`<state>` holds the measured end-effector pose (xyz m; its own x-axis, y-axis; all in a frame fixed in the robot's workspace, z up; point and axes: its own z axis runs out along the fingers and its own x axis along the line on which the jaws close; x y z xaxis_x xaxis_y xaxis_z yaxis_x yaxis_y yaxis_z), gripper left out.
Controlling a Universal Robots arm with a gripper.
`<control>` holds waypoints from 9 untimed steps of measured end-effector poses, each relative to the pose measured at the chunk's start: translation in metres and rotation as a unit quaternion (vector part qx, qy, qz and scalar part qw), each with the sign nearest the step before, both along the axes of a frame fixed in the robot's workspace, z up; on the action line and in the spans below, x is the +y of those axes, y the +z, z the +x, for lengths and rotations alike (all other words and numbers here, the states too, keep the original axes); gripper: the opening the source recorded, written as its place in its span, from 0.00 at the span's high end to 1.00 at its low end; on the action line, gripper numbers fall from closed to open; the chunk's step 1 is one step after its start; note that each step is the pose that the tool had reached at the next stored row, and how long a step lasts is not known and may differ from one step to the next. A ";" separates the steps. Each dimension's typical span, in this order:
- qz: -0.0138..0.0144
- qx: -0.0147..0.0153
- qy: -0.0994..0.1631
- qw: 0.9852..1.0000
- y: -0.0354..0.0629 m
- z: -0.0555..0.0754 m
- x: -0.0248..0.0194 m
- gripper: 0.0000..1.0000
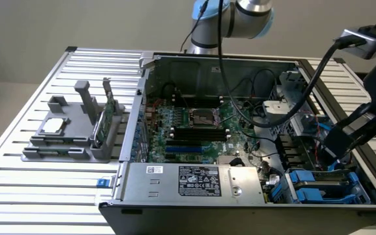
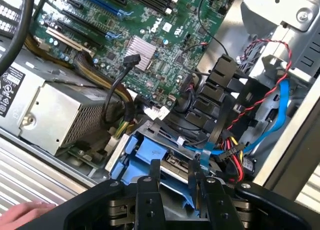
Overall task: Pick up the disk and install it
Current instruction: 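Insert the first disk wire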
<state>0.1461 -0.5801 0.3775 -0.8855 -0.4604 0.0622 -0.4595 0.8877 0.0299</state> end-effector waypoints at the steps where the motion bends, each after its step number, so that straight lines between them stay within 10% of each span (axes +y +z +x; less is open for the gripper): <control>1: 0.000 0.000 -0.006 1.000 0.0030 0.000 0.0000 0.64; 9: 0.000 0.000 -0.048 0.999 0.0238 0.000 0.0000 0.64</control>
<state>0.1464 -0.5802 0.4013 -0.9257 -0.3732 0.0621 -0.3720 0.9277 0.0300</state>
